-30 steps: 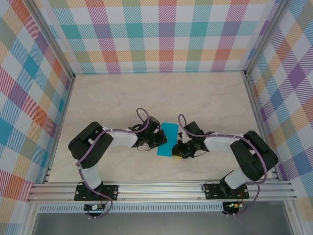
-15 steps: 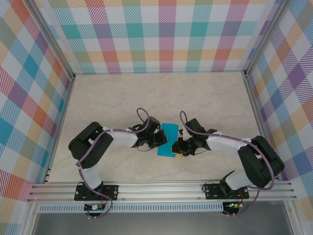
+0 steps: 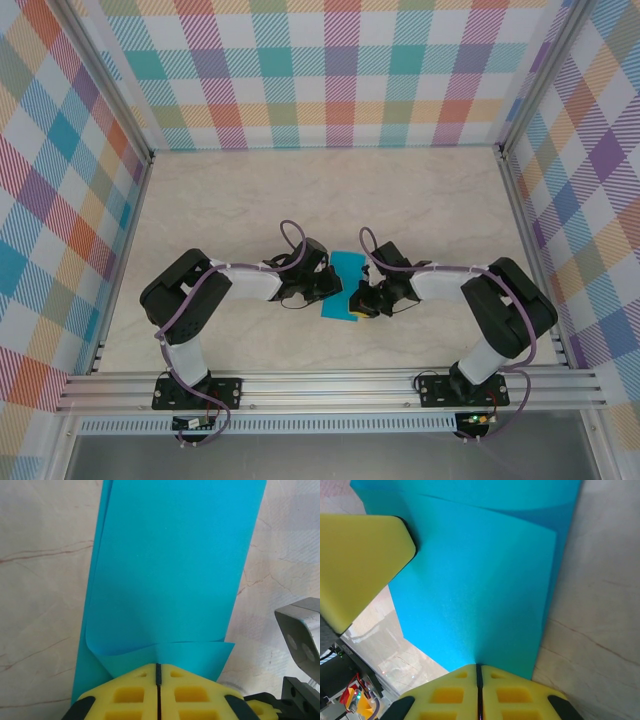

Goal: Fold a paper plane with a square sheet of paper (pick it up from the middle)
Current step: Fold the triangle a second time at the center of the table.

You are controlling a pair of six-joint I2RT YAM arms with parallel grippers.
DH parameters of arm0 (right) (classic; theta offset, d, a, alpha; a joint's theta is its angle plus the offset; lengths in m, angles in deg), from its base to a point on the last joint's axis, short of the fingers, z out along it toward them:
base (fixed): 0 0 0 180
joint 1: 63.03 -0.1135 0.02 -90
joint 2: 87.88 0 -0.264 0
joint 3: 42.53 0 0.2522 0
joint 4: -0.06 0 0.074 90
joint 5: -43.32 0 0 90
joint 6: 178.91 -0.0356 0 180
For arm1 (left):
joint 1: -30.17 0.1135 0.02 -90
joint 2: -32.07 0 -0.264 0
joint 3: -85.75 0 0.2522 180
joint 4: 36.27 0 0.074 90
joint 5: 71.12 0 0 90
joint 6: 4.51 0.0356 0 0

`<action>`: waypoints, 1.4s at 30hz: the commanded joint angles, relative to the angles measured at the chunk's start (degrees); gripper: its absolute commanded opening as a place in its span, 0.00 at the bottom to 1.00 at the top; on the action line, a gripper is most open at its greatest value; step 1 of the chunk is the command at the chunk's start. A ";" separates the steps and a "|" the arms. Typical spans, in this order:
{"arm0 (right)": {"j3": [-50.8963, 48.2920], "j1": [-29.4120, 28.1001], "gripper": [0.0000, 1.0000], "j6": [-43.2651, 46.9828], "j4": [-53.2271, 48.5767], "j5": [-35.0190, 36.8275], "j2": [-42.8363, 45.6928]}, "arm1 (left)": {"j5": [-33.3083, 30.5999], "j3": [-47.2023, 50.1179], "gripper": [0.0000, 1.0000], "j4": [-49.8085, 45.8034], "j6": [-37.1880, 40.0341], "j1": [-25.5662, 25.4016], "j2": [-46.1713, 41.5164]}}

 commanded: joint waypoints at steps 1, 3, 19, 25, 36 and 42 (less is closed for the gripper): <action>-3.08 -0.52 0.07 -0.93 -0.51 2.48 -1.58 | 1.55 -1.23 0.11 -2.73 2.33 -0.93 -2.37; -3.27 -0.47 0.07 -1.11 -0.41 2.63 -1.32 | 2.67 -1.45 0.11 -2.07 1.95 -0.92 -3.40; -2.53 -0.49 0.06 -0.49 -2.61 3.61 -1.50 | -0.27 2.09 0.07 3.64 -1.68 -1.96 -0.02; -3.42 -0.46 0.06 0.08 -3.33 4.07 -1.32 | -4.47 2.51 0.07 1.85 0.63 -1.46 0.53; -4.16 -0.40 0.05 0.95 -3.88 4.30 -1.07 | -4.72 2.47 0.08 2.06 2.68 2.70 0.25; -3.80 -0.37 0.06 1.65 -4.25 3.91 -1.08 | -3.31 2.43 0.10 2.68 3.51 5.26 0.54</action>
